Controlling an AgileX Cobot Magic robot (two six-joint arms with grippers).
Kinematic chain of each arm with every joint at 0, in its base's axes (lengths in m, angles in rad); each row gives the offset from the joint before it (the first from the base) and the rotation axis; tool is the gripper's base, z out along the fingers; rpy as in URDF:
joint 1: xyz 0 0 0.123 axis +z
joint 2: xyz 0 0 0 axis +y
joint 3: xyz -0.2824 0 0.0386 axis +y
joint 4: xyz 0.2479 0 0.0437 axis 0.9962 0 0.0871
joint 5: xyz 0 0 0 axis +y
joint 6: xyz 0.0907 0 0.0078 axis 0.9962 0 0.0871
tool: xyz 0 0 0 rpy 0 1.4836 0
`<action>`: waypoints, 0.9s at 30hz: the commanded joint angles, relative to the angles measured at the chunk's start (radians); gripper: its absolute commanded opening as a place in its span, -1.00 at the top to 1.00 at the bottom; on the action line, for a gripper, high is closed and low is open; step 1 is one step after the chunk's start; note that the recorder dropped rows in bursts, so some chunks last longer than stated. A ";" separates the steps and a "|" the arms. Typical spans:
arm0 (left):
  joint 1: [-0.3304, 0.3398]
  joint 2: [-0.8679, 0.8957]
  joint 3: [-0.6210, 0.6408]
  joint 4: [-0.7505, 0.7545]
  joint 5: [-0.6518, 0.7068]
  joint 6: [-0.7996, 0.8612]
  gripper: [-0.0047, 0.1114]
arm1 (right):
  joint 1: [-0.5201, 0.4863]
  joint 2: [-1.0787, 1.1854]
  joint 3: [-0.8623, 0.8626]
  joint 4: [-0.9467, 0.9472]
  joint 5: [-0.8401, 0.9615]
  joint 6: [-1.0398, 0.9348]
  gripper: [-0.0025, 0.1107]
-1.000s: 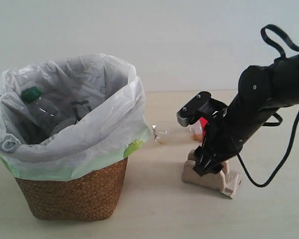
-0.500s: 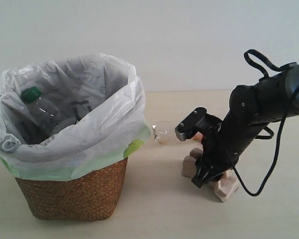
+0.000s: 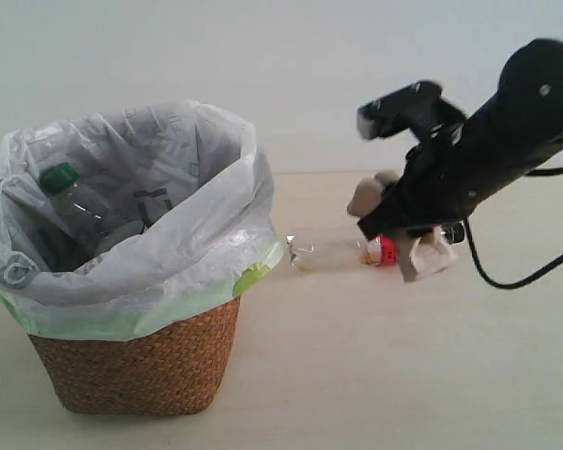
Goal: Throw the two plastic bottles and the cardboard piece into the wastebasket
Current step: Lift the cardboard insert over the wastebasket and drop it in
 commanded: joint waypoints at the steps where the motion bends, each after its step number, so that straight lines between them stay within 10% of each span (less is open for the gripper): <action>1: -0.006 -0.003 -0.004 -0.002 -0.008 -0.009 -0.94 | -0.052 -0.133 -0.009 -0.212 -0.022 0.265 0.96; 8: -0.006 -0.003 -0.004 -0.002 -0.008 -0.009 -0.94 | -0.047 -0.211 -0.009 -0.360 -0.048 0.560 0.96; 18: -0.006 -0.003 -0.004 -0.002 -0.008 -0.009 -0.94 | 0.329 -0.209 -0.264 0.322 -0.116 0.053 0.96; 27: -0.006 -0.003 -0.004 -0.002 -0.008 -0.009 -0.94 | 0.380 -0.209 -0.344 0.263 -0.047 0.054 0.96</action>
